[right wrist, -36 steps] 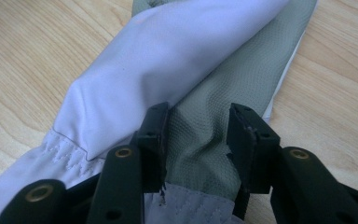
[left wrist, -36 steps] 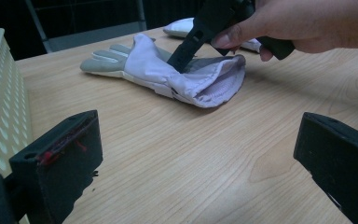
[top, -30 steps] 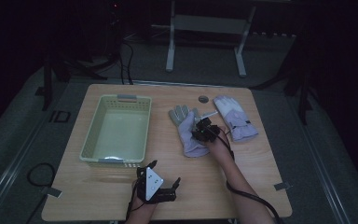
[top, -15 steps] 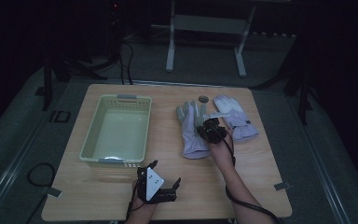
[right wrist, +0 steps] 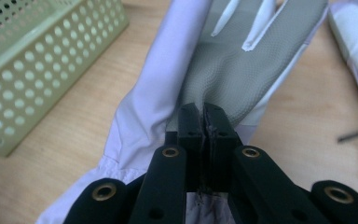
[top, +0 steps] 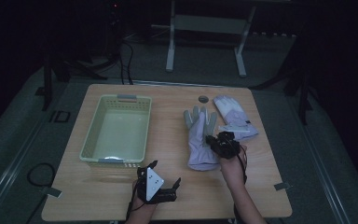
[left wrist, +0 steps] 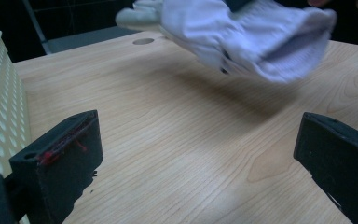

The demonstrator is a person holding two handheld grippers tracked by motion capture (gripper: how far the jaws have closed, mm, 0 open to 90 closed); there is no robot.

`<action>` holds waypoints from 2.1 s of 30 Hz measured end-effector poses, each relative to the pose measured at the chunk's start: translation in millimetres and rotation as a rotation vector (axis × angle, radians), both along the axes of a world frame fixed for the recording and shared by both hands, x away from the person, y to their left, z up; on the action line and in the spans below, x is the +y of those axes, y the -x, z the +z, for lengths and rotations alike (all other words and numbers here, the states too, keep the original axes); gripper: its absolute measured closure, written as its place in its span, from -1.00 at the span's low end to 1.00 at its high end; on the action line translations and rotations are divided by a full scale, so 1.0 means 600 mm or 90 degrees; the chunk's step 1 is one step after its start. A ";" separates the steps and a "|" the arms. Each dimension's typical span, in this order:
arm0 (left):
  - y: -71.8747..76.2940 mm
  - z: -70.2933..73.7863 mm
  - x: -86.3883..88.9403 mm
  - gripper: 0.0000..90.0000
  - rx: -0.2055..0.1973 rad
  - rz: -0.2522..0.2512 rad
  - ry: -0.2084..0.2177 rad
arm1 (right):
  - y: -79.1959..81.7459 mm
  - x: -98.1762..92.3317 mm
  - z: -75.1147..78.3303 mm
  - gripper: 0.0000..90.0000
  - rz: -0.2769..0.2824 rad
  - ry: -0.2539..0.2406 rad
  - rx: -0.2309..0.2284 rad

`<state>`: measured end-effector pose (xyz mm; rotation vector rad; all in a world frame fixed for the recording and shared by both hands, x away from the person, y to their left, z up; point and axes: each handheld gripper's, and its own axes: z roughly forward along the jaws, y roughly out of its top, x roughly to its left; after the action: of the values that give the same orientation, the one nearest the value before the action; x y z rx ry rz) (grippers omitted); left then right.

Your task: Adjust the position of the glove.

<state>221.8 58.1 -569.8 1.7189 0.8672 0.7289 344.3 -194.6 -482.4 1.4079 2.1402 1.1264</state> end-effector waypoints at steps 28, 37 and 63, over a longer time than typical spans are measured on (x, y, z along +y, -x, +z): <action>0.000 0.000 0.000 -0.98 -0.001 0.001 0.003 | 0.017 -0.017 -0.075 0.02 0.033 0.079 0.030; 0.000 0.000 0.000 -0.97 0.001 0.002 0.002 | -0.003 -0.077 -0.029 0.13 0.043 0.062 0.005; 0.000 0.000 0.000 -0.97 0.000 0.005 0.001 | -0.184 -0.190 0.023 0.29 -0.015 0.103 -0.034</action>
<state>222.0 58.0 -569.8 1.7160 0.8746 0.7325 454.6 -308.9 -468.9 1.3130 2.1192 0.9483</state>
